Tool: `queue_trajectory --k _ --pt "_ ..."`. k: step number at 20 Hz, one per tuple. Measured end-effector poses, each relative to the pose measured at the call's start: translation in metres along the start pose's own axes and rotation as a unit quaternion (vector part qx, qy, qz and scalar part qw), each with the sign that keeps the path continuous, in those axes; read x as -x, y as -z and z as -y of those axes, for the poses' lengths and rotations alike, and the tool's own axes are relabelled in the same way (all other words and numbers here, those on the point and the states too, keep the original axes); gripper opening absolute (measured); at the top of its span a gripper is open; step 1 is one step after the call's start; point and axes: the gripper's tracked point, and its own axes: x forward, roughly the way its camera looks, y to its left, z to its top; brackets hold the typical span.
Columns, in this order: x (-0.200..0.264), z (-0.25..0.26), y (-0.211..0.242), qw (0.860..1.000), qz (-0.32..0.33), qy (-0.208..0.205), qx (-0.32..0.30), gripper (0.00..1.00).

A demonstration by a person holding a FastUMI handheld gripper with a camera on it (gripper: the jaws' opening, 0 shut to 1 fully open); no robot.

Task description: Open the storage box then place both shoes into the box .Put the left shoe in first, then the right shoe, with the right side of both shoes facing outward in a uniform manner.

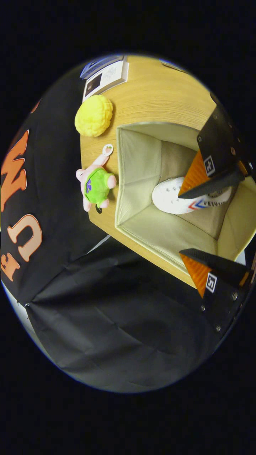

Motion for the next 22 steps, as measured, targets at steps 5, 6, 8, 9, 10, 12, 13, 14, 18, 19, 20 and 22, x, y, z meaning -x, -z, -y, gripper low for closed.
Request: queue_trajectory --k 5,6,8,9,10,12,13,14,18,19,20,22 --pt "0.025 0.025 -0.028 0.998 0.043 0.04 0.016 0.98" --pt "0.032 0.031 -0.036 0.997 0.056 0.046 0.012 0.98" --pt "0.05 0.048 -0.049 0.995 0.08 0.061 0.003 0.98" --pt "0.059 0.059 -0.055 0.993 0.09 0.072 -0.001 0.98" --pt "0.066 0.071 -0.059 0.991 0.1 0.084 -0.005 0.98" --pt "0.084 0.097 -0.064 0.987 0.116 0.111 -0.014 0.98" --pt "0.094 0.11 -0.064 0.985 0.123 0.123 -0.018 0.98" --pt "0.103 0.125 -0.064 0.982 0.129 0.136 -0.025 0.98" --pt "0.136 0.184 -0.051 0.97 0.145 0.184 -0.062 0.98" --pt "0.145 0.199 -0.046 0.967 0.147 0.196 -0.07 0.98" --pt "0.153 0.213 -0.039 0.963 0.148 0.21 -0.077 0.98" --pt "0.176 0.239 -0.023 0.956 0.146 0.236 -0.091 0.98"
